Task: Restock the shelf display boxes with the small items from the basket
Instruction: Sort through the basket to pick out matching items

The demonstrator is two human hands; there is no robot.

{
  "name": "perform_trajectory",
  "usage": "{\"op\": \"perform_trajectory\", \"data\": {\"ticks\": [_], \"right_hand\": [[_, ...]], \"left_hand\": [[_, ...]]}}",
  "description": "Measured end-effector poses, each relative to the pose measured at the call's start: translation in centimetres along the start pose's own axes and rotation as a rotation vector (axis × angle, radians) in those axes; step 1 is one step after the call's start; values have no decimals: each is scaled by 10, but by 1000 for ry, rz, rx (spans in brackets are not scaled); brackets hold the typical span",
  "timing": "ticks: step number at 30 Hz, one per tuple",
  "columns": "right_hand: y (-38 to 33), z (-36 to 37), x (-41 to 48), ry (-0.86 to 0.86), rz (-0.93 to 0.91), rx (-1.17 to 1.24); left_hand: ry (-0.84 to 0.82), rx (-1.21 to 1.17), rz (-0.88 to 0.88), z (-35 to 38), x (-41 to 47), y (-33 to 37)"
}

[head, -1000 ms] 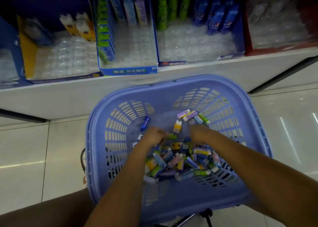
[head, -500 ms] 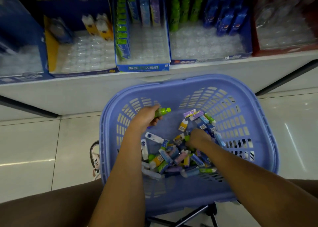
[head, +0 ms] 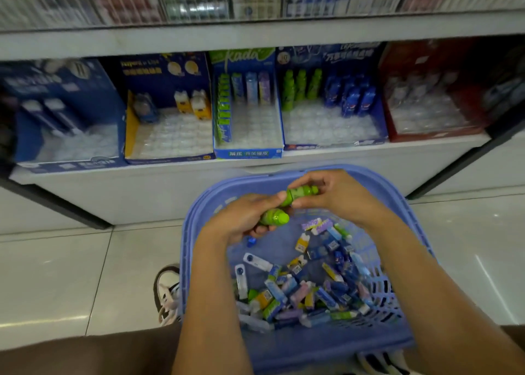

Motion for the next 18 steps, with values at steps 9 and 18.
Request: {"op": "perform_trajectory", "data": {"ticks": [9,18], "right_hand": [[-50,10,-2,196,-139,392],[-62,0,0,210,-134,351]], "left_hand": [[73,-22,281,-16,-36,30],[210,-25,418,-2,-26,40]]}}
Point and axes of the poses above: each hand's wrist, its own x-axis towards the middle knuckle, its own z-axis out of the palm, y = z × x, the point moved 1 cm from there along x, towards the middle knuckle, and after that the axes turned 5 degrees about -y, right-handed, at the moved point
